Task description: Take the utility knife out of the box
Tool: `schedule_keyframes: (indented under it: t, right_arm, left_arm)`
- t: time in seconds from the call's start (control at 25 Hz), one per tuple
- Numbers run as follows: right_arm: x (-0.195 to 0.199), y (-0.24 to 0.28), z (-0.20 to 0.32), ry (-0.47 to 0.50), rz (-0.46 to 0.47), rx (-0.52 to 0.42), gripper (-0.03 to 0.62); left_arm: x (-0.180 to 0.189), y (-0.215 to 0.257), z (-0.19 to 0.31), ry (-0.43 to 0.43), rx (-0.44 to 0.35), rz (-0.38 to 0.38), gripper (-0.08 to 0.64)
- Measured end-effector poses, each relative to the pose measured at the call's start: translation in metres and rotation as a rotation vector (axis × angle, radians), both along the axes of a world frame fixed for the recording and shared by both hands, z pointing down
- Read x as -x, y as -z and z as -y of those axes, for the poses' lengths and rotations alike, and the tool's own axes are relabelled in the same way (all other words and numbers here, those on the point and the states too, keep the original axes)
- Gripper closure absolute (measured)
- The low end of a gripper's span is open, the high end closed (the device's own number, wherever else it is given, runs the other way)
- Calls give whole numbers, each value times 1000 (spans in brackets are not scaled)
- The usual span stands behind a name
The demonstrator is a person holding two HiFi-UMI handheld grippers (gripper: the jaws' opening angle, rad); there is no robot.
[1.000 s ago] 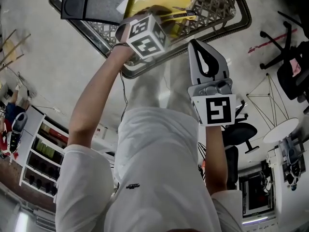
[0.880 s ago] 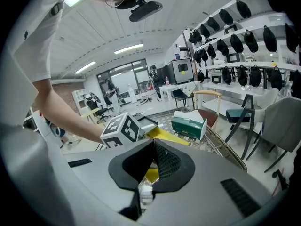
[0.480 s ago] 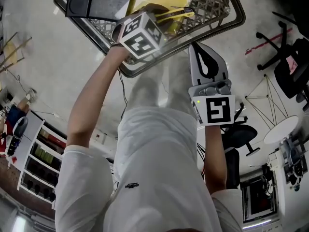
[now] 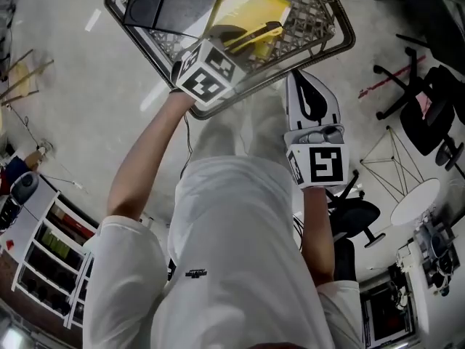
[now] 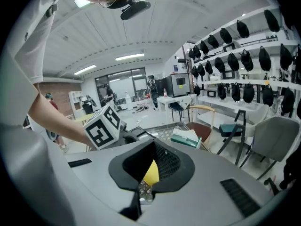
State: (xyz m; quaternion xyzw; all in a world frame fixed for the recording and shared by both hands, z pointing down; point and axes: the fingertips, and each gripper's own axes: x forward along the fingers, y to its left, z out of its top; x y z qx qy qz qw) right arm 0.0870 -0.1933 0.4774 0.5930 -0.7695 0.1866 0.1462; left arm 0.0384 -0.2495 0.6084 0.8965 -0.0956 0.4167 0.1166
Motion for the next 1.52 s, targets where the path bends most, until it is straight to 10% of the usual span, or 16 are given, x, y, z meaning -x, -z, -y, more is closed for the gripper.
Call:
schedule_keyframes:
  t: [0.92, 1.52]
  right_arm:
    - [52, 112, -20, 69, -89, -105, 594]
    - [74, 187, -27, 61, -76, -249, 594]
  left_arm:
    - [116, 185, -28, 529, -120, -273, 453]
    - [185, 258, -51, 672, -266, -342, 453]
